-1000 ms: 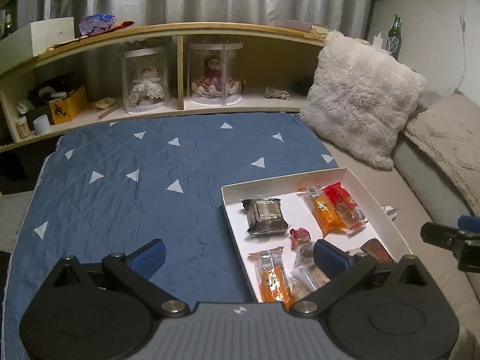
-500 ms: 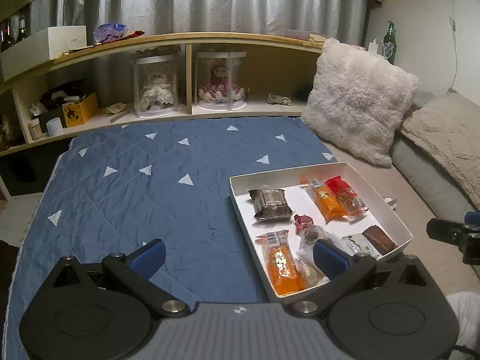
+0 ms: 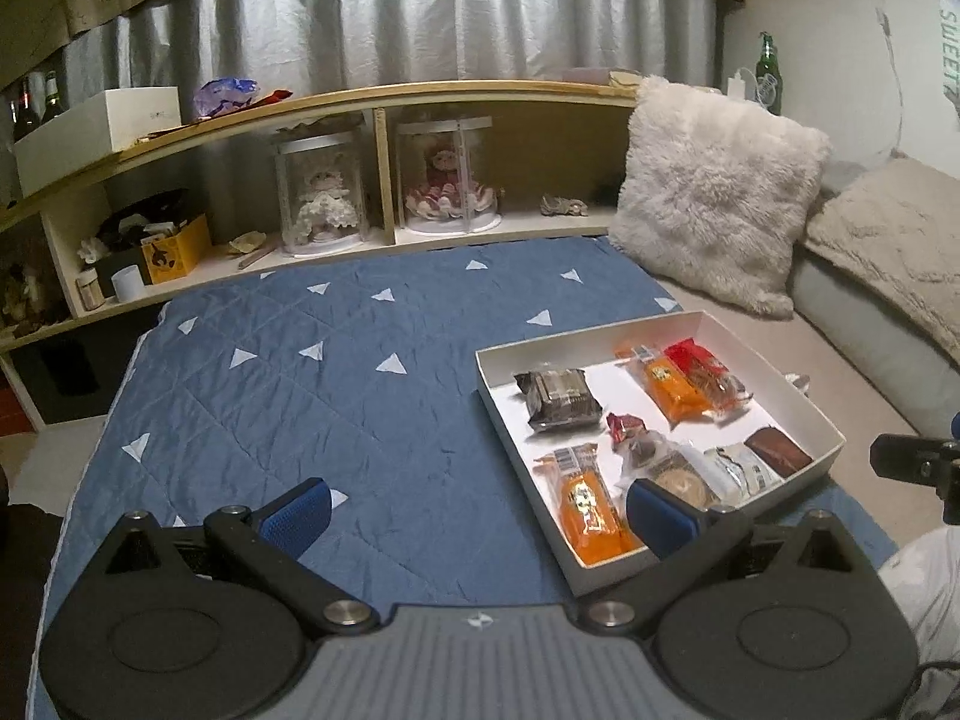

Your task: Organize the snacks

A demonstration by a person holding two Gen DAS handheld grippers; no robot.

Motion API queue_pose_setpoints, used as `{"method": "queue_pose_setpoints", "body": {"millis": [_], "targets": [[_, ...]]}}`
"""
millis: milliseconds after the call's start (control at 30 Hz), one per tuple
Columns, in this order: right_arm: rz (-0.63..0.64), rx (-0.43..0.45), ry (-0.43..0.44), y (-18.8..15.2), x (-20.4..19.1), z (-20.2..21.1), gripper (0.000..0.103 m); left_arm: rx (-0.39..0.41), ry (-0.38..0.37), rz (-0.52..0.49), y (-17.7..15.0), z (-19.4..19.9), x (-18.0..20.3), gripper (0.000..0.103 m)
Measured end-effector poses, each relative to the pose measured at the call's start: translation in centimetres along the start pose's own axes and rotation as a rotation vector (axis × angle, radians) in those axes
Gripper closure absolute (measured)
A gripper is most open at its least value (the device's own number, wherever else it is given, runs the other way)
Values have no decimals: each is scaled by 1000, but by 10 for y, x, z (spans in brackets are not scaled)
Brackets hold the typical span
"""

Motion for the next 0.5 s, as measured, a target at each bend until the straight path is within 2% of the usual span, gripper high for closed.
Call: {"method": "queue_pose_setpoints", "body": {"millis": [267, 500], "targets": [[39, 43, -51, -19, 0, 5, 1, -6, -2, -4, -11, 2, 1, 0], [86, 56, -42, -31, -4, 0, 1, 18, 3, -21, -19, 3, 5, 0]]}}
Point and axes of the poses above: each gripper's, at about its wrist camera, not at the fingertips, and z roughly against the way its jaws point, x to its right, y to its top, the point moved 1 cm from there along -z, roughly the way its jaws point, and after that the axes turned 1 degree about x, right-handed, at the moved point
